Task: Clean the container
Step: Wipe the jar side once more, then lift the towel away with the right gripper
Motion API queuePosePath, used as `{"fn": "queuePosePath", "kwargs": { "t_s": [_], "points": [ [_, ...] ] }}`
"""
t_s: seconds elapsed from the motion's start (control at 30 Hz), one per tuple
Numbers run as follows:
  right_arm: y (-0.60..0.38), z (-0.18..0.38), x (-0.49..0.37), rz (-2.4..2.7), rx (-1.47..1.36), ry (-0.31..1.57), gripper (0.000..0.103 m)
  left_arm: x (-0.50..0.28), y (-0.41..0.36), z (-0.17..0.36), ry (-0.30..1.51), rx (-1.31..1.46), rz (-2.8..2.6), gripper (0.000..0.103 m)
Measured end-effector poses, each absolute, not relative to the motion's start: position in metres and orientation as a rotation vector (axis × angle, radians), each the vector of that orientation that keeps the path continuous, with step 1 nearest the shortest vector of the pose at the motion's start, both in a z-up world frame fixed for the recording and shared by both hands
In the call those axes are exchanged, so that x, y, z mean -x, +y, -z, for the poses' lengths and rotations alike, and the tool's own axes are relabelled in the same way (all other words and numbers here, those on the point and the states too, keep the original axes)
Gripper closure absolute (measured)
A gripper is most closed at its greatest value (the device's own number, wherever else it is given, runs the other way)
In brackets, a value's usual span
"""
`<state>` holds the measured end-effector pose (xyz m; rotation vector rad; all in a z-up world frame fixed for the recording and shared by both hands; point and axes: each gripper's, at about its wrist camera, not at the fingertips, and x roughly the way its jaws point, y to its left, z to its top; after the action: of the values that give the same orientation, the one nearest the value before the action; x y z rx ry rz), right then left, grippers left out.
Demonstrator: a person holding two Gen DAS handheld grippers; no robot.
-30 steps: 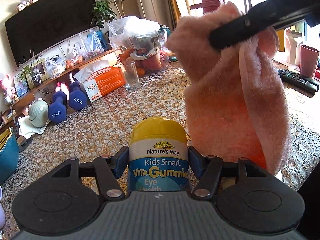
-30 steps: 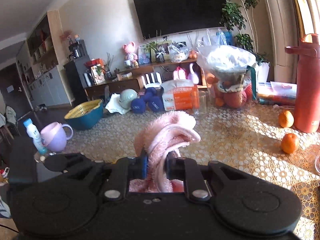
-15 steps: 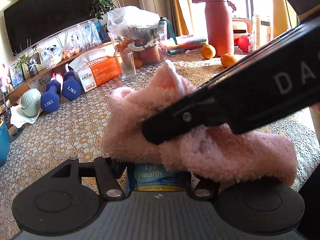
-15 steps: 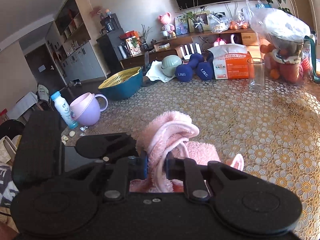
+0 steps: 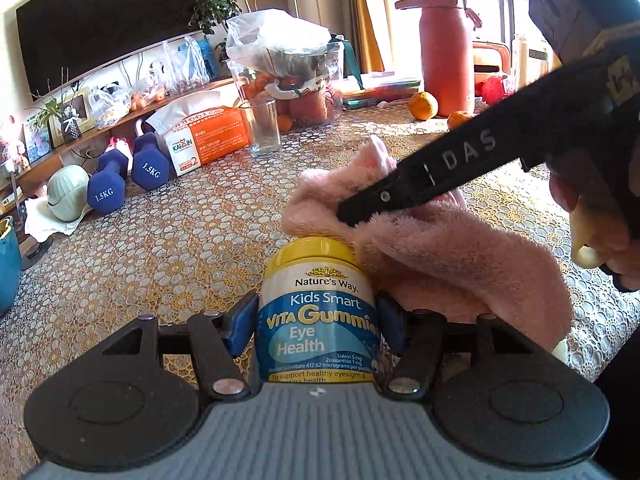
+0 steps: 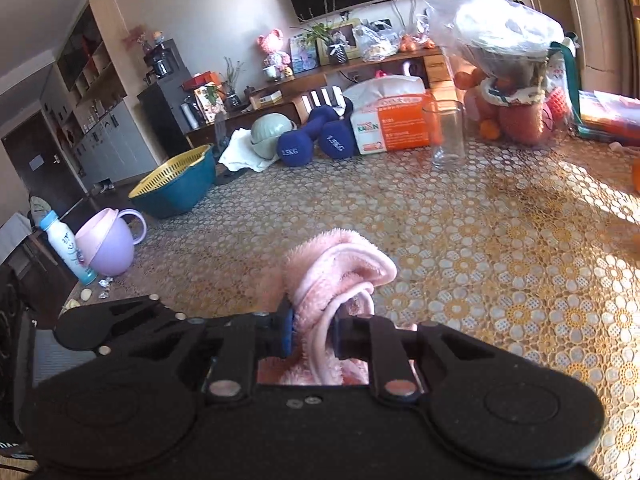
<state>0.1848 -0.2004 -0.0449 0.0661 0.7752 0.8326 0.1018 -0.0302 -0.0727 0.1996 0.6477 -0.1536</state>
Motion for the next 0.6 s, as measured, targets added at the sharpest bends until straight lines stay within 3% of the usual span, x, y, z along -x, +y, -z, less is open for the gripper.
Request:
{"fn": "queuePosePath", "kwargs": {
  "t_s": [0.23,0.6],
  "points": [
    [-0.209,0.070,-0.184,-0.785,-0.074,0.824,0.087,-0.090,-0.025,0.071,0.654,-0.190,0.137,0.040],
    [-0.243,0.002,-0.152,-0.808,-0.079,0.638,0.088,-0.070,-0.012,0.061,0.647,-0.154,0.122,0.029]
  ]
}}
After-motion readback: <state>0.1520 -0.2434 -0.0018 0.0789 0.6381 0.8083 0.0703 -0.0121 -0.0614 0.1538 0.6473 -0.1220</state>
